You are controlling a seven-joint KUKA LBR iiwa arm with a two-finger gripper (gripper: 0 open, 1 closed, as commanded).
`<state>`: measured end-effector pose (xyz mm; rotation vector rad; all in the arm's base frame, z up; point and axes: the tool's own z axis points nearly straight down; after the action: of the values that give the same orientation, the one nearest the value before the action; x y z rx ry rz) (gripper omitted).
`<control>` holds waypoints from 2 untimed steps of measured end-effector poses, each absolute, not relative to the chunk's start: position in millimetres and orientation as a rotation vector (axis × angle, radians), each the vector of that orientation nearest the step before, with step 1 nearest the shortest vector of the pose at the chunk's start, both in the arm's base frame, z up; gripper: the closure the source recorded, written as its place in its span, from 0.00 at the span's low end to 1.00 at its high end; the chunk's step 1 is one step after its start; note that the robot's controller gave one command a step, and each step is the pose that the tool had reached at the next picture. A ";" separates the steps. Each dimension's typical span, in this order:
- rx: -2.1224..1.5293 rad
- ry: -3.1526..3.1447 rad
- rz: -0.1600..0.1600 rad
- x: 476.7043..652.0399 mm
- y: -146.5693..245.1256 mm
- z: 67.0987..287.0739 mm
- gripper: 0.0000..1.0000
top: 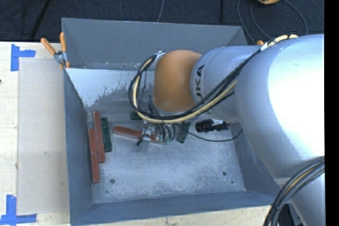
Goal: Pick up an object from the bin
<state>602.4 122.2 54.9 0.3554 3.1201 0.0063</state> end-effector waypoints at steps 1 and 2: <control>0.340 3.121 0.007 602.4 122.4 56.6 1.00; 0.334 3.126 0.005 601.4 122.7 62.3 1.00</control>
Offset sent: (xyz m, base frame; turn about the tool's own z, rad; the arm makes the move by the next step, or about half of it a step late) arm 0.0001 0.0000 0.0592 0.0000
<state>601.4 122.7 62.3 0.3342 3.1259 0.0053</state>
